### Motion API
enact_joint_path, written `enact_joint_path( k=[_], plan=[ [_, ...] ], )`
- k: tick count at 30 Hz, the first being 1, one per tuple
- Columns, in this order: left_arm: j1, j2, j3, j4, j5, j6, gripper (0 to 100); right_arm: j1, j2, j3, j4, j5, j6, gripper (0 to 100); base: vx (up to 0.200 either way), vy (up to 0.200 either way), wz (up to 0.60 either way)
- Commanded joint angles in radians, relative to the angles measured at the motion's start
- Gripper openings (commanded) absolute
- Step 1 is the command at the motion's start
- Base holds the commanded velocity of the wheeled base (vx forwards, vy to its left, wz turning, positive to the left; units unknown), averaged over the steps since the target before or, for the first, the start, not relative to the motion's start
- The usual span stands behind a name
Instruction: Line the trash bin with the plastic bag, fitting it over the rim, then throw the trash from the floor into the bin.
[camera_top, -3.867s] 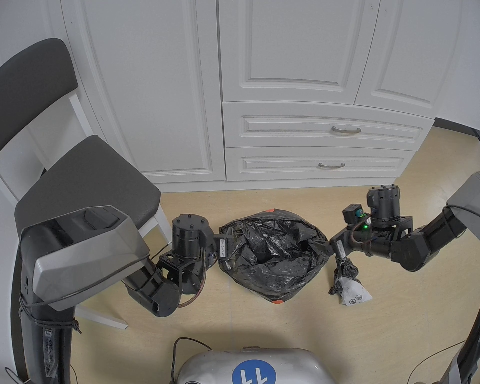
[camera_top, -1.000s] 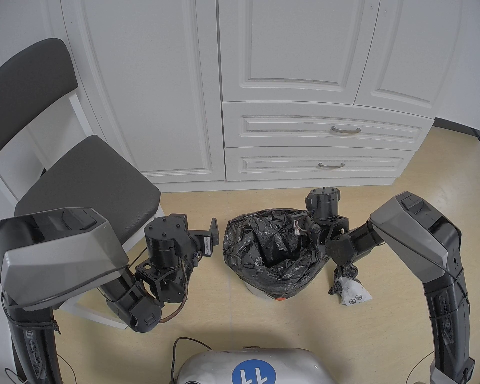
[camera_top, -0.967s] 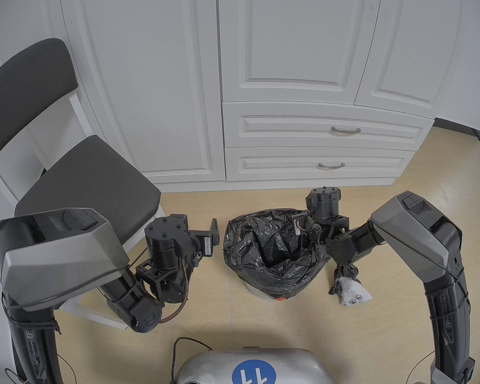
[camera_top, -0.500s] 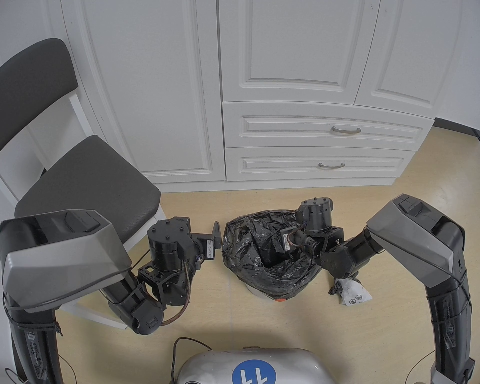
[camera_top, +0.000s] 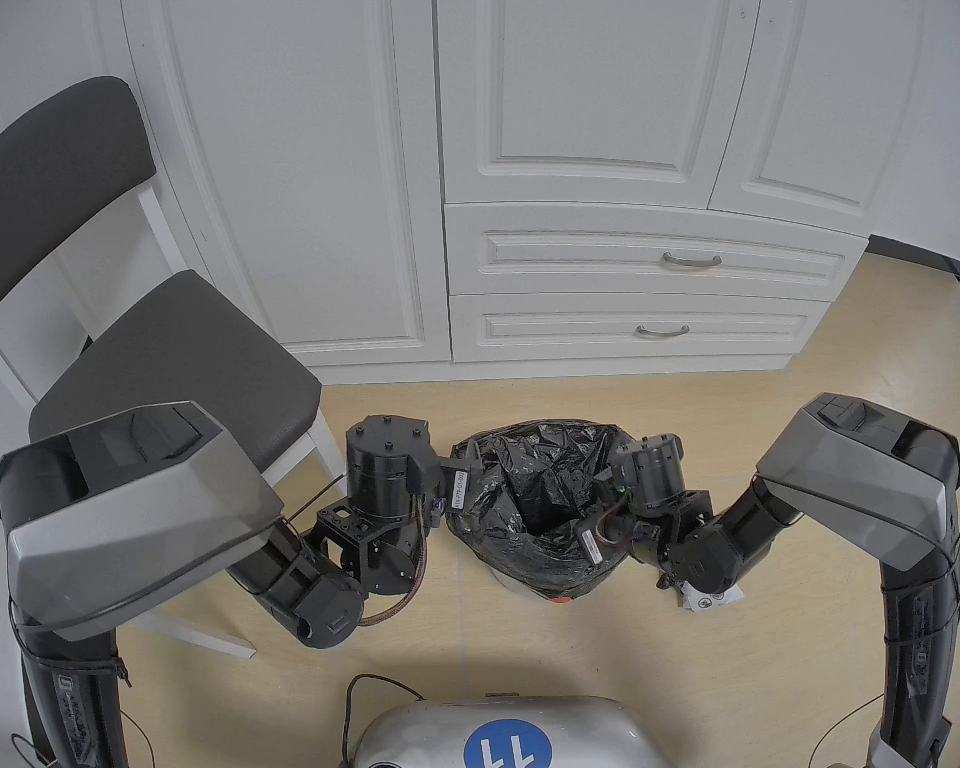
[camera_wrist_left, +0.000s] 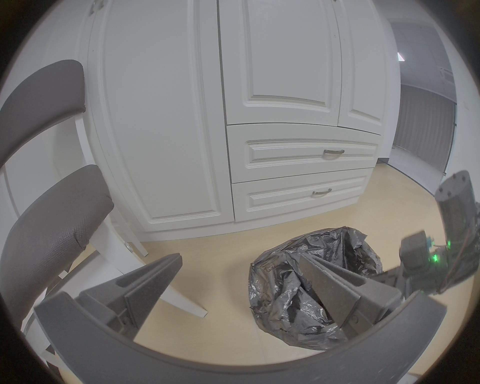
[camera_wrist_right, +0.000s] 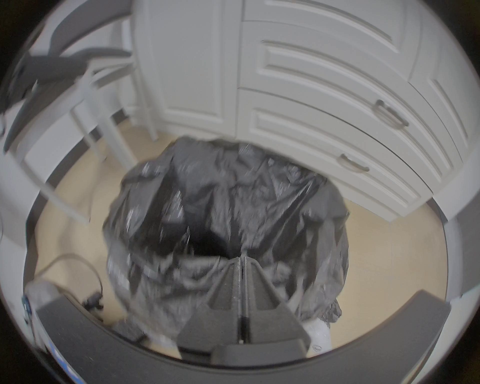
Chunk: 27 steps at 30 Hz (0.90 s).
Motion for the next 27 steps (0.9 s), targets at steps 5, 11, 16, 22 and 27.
enact_joint_path(
  k=[5,11,16,22,27],
  plan=[
    [-0.038,0.019,0.022,-0.048,0.000,-0.001,100,-0.025,-0.004,0.106,-0.009,0.056,-0.077,0,0.000,0.000,0.00],
    [-0.040,0.019,0.025,-0.060,0.000,-0.001,100,-0.038,-0.058,0.177,-0.013,0.105,-0.158,0,0.000,0.000,0.00],
    [-0.040,0.019,0.028,-0.082,0.000,-0.001,100,-0.035,-0.100,0.209,-0.015,0.106,-0.161,0,0.000,0.000,0.00],
    [-0.038,0.010,0.040,-0.092,0.000,-0.001,100,-0.047,-0.209,0.267,-0.013,0.139,-0.166,0,0.000,0.000,0.00],
    [-0.037,0.013,0.058,-0.123,0.000,-0.001,100,-0.094,-0.248,0.327,-0.012,0.228,-0.241,0,0.000,0.000,0.00]
  ],
)
